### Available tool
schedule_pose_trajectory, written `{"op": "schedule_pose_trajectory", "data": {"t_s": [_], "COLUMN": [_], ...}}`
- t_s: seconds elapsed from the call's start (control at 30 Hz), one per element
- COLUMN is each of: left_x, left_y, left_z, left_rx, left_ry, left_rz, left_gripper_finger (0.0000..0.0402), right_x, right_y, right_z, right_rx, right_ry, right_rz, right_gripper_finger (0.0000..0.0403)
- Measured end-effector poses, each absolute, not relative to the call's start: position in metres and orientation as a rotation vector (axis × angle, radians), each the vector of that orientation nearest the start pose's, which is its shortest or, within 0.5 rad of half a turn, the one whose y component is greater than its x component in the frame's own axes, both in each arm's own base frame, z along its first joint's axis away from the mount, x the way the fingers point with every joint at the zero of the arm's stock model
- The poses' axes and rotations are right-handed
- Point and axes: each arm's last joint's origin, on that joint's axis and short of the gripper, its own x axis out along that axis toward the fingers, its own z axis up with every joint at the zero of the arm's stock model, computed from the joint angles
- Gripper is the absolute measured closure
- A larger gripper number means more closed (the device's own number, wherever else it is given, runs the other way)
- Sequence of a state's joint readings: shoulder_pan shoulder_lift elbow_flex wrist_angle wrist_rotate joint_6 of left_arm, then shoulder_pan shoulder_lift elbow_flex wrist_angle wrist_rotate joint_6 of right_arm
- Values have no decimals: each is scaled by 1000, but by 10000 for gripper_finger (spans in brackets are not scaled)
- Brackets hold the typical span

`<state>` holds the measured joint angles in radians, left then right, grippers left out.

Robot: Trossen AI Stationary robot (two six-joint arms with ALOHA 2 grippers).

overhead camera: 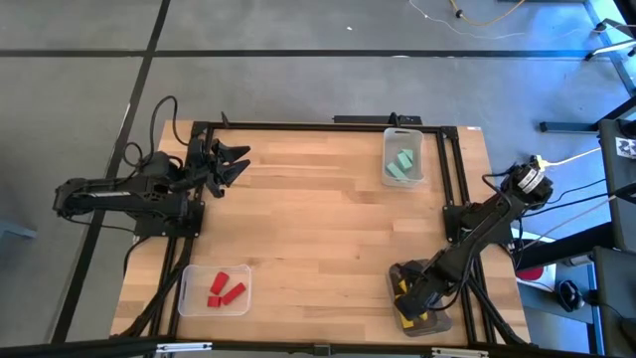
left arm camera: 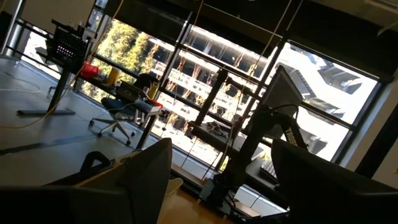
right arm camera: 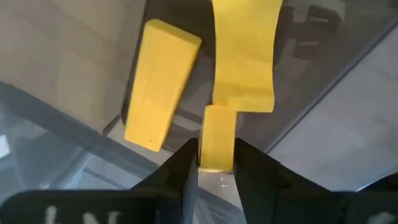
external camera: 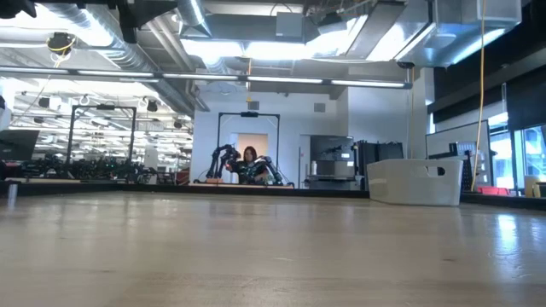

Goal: Sort & place blocks by color
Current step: Put the yellow block into the black bin, then return to Home Position

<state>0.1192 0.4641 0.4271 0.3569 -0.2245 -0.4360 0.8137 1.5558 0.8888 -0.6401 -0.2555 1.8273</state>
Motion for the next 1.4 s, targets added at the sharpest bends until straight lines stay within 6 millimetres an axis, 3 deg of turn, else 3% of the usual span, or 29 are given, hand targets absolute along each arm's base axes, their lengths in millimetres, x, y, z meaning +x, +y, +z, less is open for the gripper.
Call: {"op": "schedule_pose_trajectory", "data": {"t_s": [0.3,0.6,0.73,1.0,1.1,1.23,1.4], "left_x": [121,121,120,120,121,120,120], "left_y": [21,21,21,21,21,21,21], "left_z": [303,303,303,303,303,303,303], "left_rx": [-445,-445,-445,-445,-446,-446,-445], "left_ry": [-390,-390,-390,-390,-390,-390,-391], "left_rz": [266,265,265,265,265,265,268], "left_gripper_finger": [136,136,136,136,136,136,136], "right_x": [180,179,174,164,173,200,241], "right_y": [204,202,197,175,164,146,105], "right_z": [172,181,196,238,250,261,263], "right_rx": [1044,1062,1047,1034,1035,986,844], "right_ry": [1664,1655,1641,1480,1379,1186,902], "right_rz": [-465,-403,-324,-104,13,200,201], "right_gripper_finger": [287,201,181,178,178,178,178]}}
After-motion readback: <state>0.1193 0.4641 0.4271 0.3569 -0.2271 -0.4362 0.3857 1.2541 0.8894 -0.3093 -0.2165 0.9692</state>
